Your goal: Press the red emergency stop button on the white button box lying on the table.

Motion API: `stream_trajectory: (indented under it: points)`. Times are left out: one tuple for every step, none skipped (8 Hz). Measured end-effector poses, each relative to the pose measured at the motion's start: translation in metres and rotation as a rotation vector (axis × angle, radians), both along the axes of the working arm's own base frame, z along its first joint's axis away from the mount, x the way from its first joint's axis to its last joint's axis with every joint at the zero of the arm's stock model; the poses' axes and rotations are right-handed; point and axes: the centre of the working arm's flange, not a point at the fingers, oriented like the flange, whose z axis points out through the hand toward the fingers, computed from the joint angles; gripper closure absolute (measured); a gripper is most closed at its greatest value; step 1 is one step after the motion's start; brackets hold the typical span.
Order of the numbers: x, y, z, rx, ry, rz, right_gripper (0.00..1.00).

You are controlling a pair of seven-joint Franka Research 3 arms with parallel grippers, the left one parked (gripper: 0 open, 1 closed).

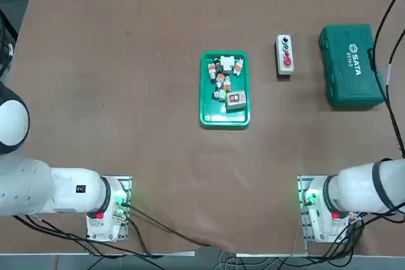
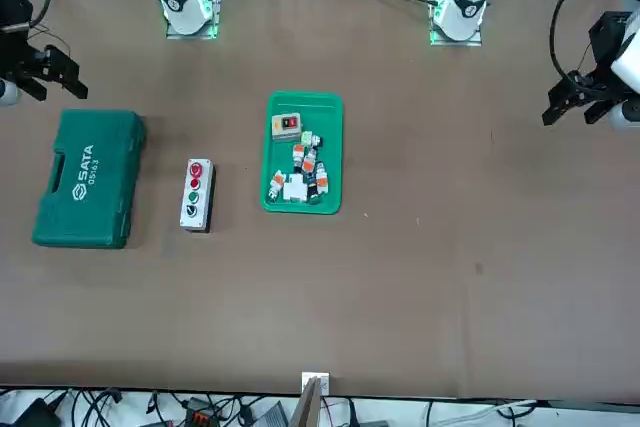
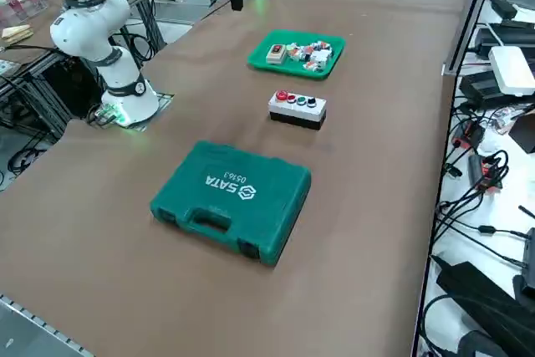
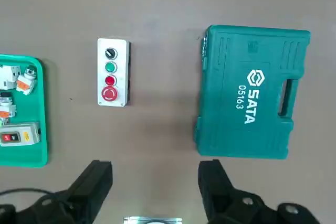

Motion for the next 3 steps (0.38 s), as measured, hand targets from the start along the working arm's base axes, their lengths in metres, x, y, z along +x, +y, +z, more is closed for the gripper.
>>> stream_trajectory:
  points:
    - [0.0005, 0.0003, -0.0016, 0.000, 0.002, 0.001, 0.00]
    - [0.0005, 0.0002, -0.0023, 0.000, 0.004, 0.000, 0.00]
    - [0.0003, 0.0000, -0.0033, 0.000, 0.009, 0.000, 0.00]
